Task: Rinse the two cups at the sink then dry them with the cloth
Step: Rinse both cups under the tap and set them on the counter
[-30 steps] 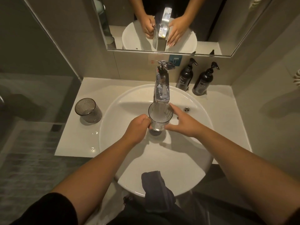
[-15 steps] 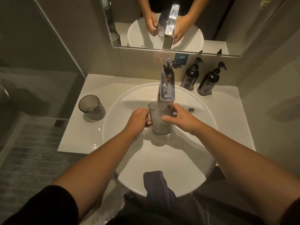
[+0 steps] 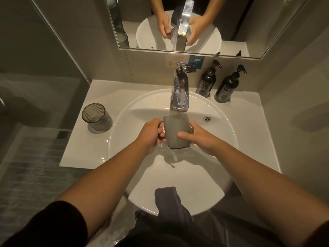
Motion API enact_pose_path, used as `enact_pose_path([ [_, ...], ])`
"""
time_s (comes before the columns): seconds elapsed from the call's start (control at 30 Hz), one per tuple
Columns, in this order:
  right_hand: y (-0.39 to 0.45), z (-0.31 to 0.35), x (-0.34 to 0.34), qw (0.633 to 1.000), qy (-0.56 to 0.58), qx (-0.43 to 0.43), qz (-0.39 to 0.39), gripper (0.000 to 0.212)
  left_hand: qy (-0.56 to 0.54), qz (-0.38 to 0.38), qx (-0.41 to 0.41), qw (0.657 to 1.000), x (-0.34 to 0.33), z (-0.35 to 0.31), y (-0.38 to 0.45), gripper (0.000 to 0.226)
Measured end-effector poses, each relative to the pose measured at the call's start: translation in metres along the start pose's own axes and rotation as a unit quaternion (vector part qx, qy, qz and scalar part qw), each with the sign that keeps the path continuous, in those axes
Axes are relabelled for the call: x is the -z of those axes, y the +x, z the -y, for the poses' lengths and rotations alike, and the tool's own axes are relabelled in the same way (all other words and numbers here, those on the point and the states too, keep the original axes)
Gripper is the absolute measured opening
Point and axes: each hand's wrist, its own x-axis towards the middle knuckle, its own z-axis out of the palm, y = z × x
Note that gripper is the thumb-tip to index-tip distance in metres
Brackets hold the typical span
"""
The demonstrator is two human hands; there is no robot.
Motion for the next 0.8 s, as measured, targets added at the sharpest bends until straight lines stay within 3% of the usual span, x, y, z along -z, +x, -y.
enact_pose_path([
  [0.17,-0.001,-0.002,-0.011,0.998,-0.022,0.02,-0.058,0.089,0.046,-0.059,-0.017,0.997,-0.002,0.007,0.002,0.019],
  [0.33,-0.001,-0.009,-0.023,0.973,-0.139,0.036,-0.179,0.095,0.205,-0.167,-0.073,0.962,-0.011,0.022,-0.003,0.034],
  [0.43,-0.003,-0.013,-0.029,0.952,-0.196,0.023,-0.235,0.089,0.217,-0.096,-0.091,0.967,-0.025,0.026,-0.015,0.026],
  [0.57,-0.007,-0.016,-0.035,0.929,-0.248,0.032,-0.271,0.083,0.175,-0.017,-0.046,0.983,-0.031,0.033,-0.019,0.056],
  [0.7,-0.013,-0.02,-0.035,0.934,-0.25,0.063,-0.249,0.089,0.104,0.047,-0.037,0.993,-0.029,0.029,-0.016,0.039],
  [0.8,-0.019,-0.019,-0.032,0.951,-0.205,0.092,-0.212,0.087,0.079,0.064,-0.019,0.995,-0.024,0.027,-0.013,0.045],
])
